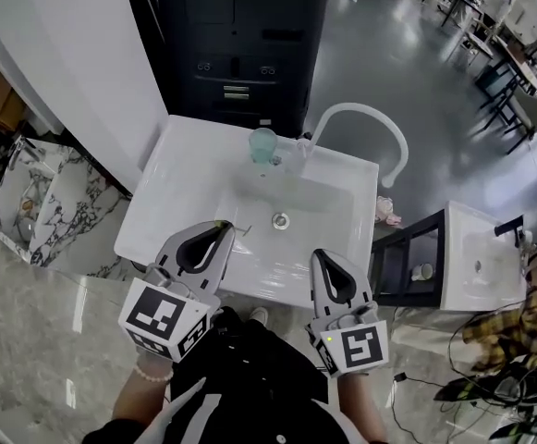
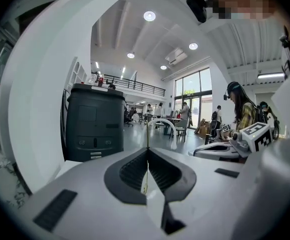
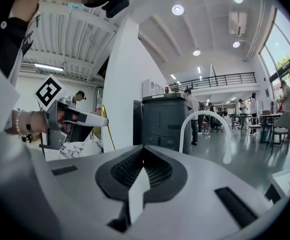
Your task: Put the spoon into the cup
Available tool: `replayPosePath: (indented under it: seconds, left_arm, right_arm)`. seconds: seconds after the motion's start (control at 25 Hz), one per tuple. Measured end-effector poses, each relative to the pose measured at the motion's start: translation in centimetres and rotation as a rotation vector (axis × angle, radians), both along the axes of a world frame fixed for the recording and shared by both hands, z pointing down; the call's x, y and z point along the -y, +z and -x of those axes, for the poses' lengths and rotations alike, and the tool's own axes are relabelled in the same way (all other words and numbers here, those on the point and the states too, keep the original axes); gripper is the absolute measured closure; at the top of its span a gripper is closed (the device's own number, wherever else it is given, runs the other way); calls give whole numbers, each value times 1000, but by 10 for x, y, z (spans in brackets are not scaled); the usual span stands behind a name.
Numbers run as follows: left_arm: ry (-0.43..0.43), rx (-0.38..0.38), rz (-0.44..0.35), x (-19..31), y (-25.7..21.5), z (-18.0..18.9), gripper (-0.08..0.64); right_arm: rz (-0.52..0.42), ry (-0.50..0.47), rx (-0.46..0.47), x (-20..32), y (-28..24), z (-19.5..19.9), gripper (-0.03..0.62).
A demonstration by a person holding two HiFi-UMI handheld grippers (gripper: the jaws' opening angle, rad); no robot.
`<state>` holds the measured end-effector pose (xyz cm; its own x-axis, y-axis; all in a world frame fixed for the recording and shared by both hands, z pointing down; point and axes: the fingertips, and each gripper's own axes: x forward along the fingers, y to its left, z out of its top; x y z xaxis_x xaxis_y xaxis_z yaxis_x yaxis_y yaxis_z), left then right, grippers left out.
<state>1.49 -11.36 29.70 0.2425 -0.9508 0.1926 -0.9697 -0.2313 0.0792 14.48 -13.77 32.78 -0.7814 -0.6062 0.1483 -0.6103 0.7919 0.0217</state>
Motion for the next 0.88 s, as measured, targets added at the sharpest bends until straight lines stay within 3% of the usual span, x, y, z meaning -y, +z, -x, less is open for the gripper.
replayPosePath:
  seconds: [0.4,0.56,0.88]
  left_arm:
    - [1,32,-3,41,-2,24,555]
    - [19,28,-4,63,3,37,555]
    - [48,32,3,109,11,56,555]
  right_arm:
    - [61,68,-21,21,14,-1,592]
    - [32,89,-4,31,13,5,592]
    - [65,158,-5,56,18,11,592]
